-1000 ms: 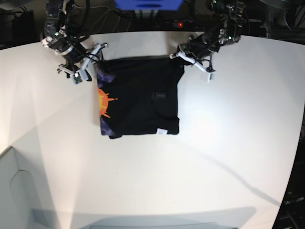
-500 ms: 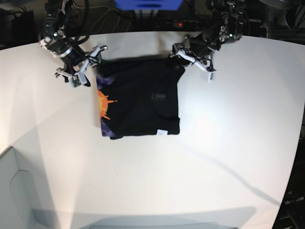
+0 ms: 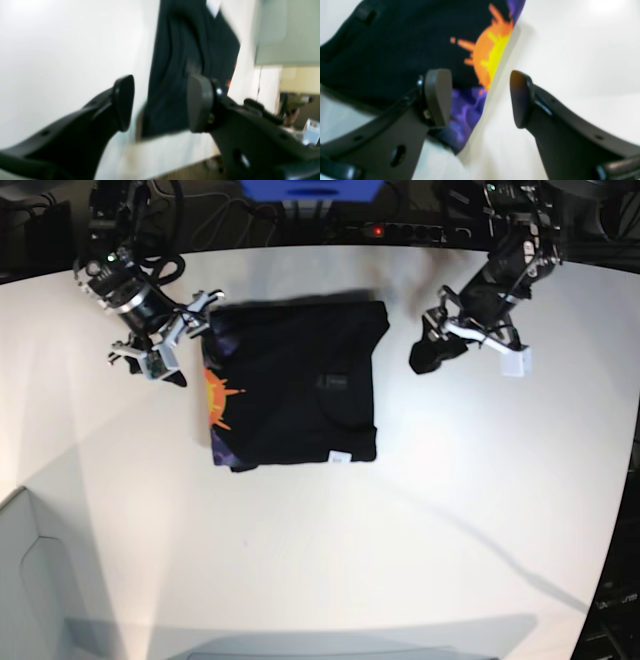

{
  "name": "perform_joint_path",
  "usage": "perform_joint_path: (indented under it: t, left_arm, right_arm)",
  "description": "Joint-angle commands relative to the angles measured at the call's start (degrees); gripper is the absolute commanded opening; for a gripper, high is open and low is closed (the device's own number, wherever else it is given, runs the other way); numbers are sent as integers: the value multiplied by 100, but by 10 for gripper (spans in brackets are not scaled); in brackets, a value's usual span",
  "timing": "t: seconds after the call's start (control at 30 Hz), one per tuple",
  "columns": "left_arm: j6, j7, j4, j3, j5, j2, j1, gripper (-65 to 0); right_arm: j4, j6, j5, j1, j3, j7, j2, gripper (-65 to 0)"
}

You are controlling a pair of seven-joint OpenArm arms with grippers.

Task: Fold the T-shirt properly
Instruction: 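Push the folded shirt with the left gripper toward the right gripper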

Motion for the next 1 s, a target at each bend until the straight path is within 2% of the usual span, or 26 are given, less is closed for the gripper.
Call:
perform_joint_path:
  t: [0.0, 0.13, 0.33, 0.7, 0.73, 0.8, 0.93, 0.97]
  left_arm:
    - [-17, -32, 90, -7, -201, -27, -124, -289]
    - [-26, -32, -349, 37, -201, 34, -590, -271]
    - [-17, -32, -1703, 855, -210, 131, -1513, -271]
    - [-35, -67, -2767, 1690, -210, 122, -2076, -279]
    - [-44, -41, -2855, 1760, -210, 122, -2138, -295]
    - [-44, -32, -3048, 1883, -210, 114, -2269, -384]
    - [-17, -23, -3576, 2279, -201, -18, -2674, -650]
    - [-17, -23, -3734, 2472, -201, -80, -2841, -650]
  right_arm:
    - [99, 80, 85, 6, 17, 129, 21, -277]
    - [99, 80, 76, 50, 17, 129, 21, -277]
    - [82, 80, 68, 182, 17, 120, 21, -277]
    - [82, 80, 68, 217, 17, 120, -14, -277]
    - [82, 80, 68, 217, 17, 120, -49, -277]
    - [82, 80, 68, 217, 17, 120, -49, -277]
    - [82, 80, 68, 226, 34, 120, -49, -277]
    - [82, 80, 68, 226, 87, 120, -49, -277]
